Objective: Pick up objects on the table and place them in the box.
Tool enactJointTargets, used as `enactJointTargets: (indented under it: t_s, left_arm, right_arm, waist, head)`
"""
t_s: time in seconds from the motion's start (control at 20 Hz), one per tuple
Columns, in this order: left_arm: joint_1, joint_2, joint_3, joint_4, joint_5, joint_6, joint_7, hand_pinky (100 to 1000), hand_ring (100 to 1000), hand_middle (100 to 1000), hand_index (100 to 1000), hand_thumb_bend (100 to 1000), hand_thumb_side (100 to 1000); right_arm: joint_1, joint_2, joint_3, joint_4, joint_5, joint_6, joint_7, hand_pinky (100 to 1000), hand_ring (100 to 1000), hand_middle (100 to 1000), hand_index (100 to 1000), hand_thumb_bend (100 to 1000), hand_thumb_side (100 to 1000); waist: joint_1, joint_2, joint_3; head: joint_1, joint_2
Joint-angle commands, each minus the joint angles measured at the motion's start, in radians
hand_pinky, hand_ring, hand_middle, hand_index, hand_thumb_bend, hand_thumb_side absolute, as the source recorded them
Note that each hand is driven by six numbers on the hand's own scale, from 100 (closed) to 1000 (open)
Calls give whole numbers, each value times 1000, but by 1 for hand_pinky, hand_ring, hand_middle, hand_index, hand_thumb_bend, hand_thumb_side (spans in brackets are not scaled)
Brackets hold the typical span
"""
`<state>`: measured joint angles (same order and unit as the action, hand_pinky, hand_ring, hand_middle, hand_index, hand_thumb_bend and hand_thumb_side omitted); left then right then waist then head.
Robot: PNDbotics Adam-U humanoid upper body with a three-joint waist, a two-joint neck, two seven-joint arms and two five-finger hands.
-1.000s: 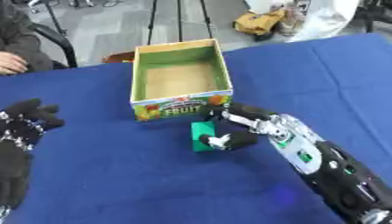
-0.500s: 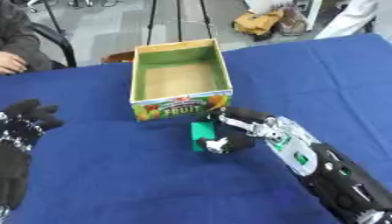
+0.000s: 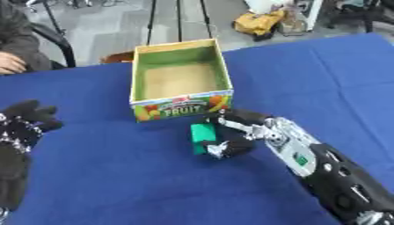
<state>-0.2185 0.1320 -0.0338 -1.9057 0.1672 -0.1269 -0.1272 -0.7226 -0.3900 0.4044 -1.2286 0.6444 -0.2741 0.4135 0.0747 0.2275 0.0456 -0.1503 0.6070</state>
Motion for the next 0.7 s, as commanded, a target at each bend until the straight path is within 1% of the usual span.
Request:
enactJointTargets:
  t_s: [0.05,0.2,0.45,0.6,0.65,0.7]
  left_arm:
    - [-6,2,-2,-13,3,-2,-3,745,808,563,776,721,758]
    - [-6,2,-2,-13,3,-1,-3,745,808,563,776,720,758]
    - [-6,1,-2,-12,2,-1,-3,745,808,563,776,719,759]
    - [-6,1,-3,-12,2,-1,-4,745,809,563,776,719,760]
    - [-6,1,-2,-12,3,-1,-3,745,809,563,776,719,759]
    - [-6,1,-2,-12,3,-1,-3,745,809,563,776,719,759]
  right_arm:
    - [-12,-7,2,-11,26,-8,6,765,747,701,920,100,589]
    - [-12,-6,2,-10,37,-11,8,744,723,685,915,100,530]
    - [-11,-6,3,-8,53,-16,7,698,671,655,911,100,489]
    - [-11,-6,2,-7,61,-16,2,640,607,588,892,100,414]
    - [-12,-7,1,-8,63,-16,-2,620,578,550,877,100,365]
    - [-12,-8,1,-11,65,-15,-7,606,564,532,869,100,343]
  waist:
    - [-3,-13,2]
    - [-4,-12,3]
    - [-4,-12,3]
    - [-4,-12,3]
    - [-4,-12,3]
    - [-4,-12,3]
  head:
    - [-1,7]
    - [-1,7]
    - [-2,9]
    - [-2,9]
    - [-2,9]
    - [-2,8]
